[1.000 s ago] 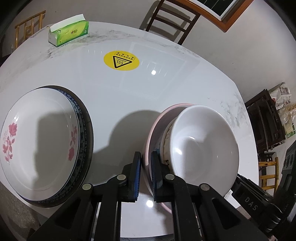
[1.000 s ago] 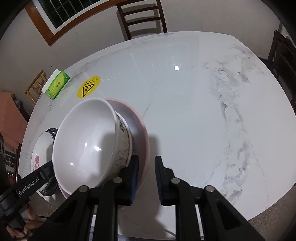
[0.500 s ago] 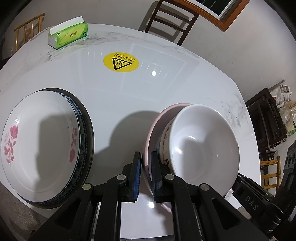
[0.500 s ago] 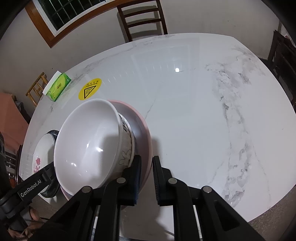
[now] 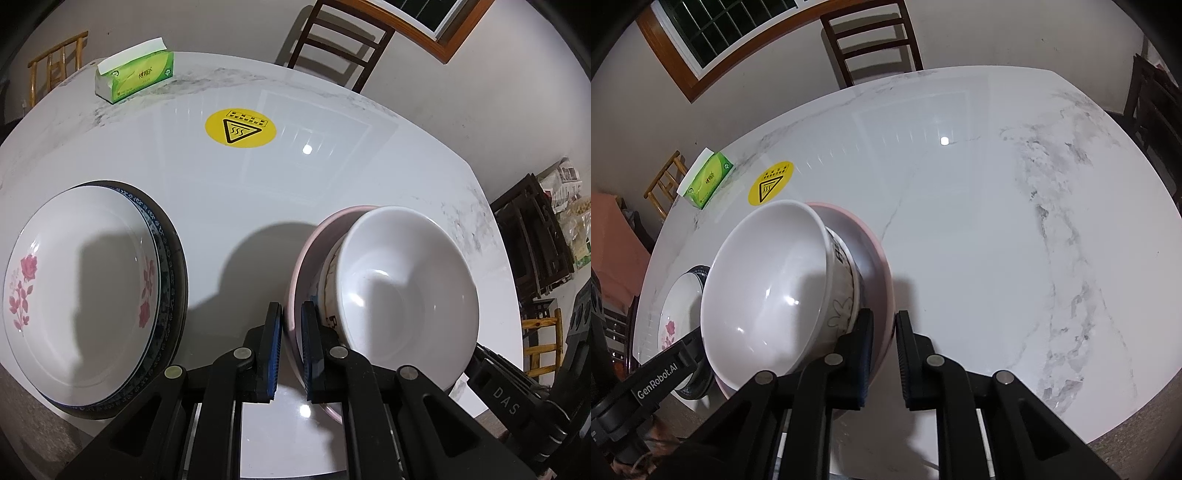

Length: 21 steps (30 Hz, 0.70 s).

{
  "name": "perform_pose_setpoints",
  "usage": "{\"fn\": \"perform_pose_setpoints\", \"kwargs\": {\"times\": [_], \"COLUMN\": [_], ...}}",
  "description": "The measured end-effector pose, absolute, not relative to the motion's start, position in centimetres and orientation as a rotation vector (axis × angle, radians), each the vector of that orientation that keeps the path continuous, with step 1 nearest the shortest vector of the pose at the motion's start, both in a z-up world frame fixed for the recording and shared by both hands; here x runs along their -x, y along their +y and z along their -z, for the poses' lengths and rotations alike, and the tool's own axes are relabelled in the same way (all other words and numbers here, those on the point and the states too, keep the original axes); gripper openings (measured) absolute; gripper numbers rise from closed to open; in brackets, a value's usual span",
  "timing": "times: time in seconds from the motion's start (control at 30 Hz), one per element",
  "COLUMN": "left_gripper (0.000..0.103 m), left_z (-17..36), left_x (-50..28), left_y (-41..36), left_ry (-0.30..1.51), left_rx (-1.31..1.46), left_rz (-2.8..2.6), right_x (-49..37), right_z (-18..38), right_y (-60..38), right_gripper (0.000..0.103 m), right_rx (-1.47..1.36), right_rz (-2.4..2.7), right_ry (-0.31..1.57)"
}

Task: Organize plates and bowls
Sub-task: 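Lift the pink bowl with its nested bowls using the left gripper, then move the bowl stack over the plate stack and lower it with the left gripper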

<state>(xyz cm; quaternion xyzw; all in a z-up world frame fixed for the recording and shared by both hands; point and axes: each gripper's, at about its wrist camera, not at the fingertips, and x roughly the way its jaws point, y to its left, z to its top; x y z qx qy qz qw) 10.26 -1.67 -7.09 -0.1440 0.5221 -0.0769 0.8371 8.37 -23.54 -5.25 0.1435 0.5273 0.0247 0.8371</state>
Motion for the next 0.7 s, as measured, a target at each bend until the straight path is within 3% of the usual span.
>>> {"fn": "perform_pose_setpoints", "kwargs": {"times": [0.7], "left_gripper": [0.006], "left_z": [6.35], "left_x": [-10.41], "left_y": [-1.42], "left_ry": [1.097], "left_rx": [0.300], "left_rz": [0.168], "right_x": [-8.66], "right_z": [4.30], "right_y": [-23.16], "right_gripper": [0.013], "right_rx": [-0.306], "right_rz": [-0.052], "right_ry": [1.121]}}
